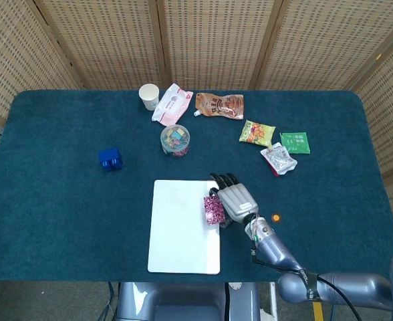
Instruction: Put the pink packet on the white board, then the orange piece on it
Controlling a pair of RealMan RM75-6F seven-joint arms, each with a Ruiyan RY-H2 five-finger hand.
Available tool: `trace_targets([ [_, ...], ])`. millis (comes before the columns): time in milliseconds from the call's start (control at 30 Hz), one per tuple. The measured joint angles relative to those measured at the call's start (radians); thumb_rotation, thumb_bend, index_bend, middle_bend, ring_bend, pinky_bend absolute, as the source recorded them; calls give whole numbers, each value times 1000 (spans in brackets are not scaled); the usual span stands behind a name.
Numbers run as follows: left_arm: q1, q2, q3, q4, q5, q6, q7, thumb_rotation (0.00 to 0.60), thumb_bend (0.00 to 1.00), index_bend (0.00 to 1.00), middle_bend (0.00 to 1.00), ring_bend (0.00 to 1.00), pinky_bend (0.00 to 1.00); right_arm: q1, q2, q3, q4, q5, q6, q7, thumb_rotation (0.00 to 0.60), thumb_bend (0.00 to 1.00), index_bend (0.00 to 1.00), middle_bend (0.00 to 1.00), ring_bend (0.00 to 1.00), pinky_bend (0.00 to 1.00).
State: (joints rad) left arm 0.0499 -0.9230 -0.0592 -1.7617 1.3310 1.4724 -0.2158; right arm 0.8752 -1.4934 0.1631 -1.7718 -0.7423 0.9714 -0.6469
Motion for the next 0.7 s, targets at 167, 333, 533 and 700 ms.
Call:
trace_targets([
  [167,-3,1,-4,10,-16,-14,-13,589,0,0,0,0,0,52,-56,9,-9,108,31,-81,600,15,381,0,0,0],
  [333,-5,1,-5,14,-13,-15,-17,589,0,0,0,0,0,90,-86,8,-15,203,47,-130,600,0,0,0,0,0],
  [533,-5,0,-4,14,-12,-15,-16,588,0,0,0,0,0,112,-70,13,-57,257,62,-135,600,0,0,0,0,0],
  [700,-5,-1,-3,13,-10,-16,-13,589,0,0,0,0,0,105,-27,9,-84,238,75,-121,600,0,0,0,0,0],
])
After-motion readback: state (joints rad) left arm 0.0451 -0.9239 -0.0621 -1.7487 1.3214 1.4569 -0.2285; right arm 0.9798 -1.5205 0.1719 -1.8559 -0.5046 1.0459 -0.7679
